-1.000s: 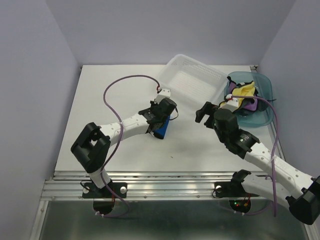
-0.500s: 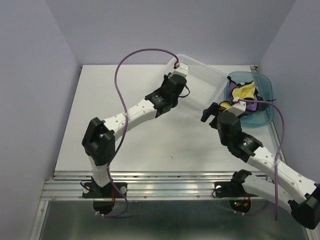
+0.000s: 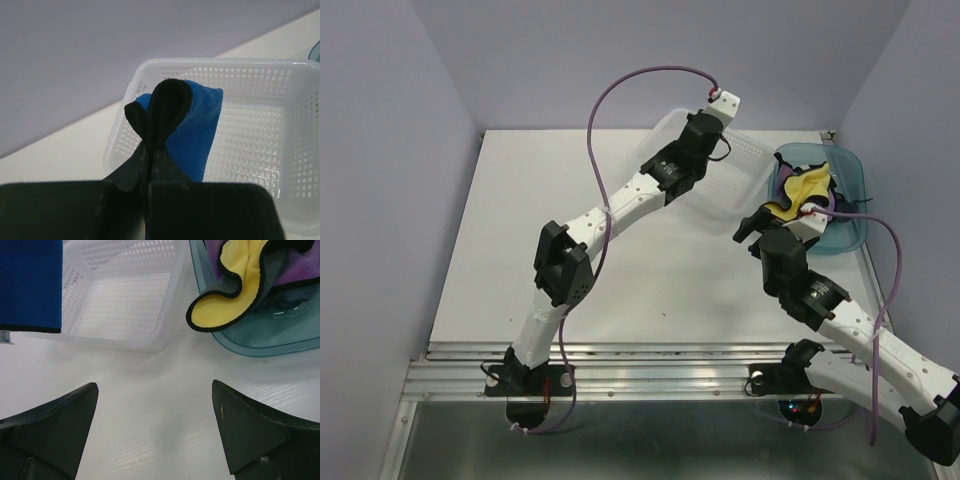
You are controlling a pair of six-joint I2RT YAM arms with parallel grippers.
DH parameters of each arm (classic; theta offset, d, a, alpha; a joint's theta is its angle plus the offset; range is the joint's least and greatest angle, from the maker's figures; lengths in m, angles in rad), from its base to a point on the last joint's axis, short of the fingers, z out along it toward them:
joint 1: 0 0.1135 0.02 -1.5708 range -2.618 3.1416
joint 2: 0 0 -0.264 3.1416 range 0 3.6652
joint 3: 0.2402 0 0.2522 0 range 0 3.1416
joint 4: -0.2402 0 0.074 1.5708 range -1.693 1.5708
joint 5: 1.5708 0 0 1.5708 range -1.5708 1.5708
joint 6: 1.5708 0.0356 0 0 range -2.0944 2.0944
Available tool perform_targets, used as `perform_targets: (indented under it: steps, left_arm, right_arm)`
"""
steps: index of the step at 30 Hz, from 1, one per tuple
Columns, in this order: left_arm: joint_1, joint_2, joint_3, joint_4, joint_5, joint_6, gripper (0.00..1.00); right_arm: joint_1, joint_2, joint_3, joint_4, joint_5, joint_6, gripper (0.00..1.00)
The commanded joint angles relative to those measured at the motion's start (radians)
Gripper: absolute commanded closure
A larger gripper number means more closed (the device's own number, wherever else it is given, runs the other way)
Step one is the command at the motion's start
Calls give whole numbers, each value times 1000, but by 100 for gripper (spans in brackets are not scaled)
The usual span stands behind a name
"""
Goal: Fold and stack the towels
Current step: Neatly place the folded towel into the bin
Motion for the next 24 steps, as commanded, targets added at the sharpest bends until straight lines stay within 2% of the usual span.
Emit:
perform_targets:
  steps: [1, 9, 14, 24]
  left_arm:
    - [9, 63, 152, -2, 102, 16, 100]
    - [60, 200, 266, 21, 311, -35, 100]
    - [132, 275, 298, 36, 459, -84, 100]
    - [221, 414, 404, 85, 538, -135, 100]
  right_arm:
    - [-6, -26, -38, 18, 101, 46, 0]
    - [-6, -21, -42, 4, 136, 55, 0]
    - [-7, -3, -48, -5, 150, 70, 0]
    - [-6, 29, -42, -3, 196, 76, 0]
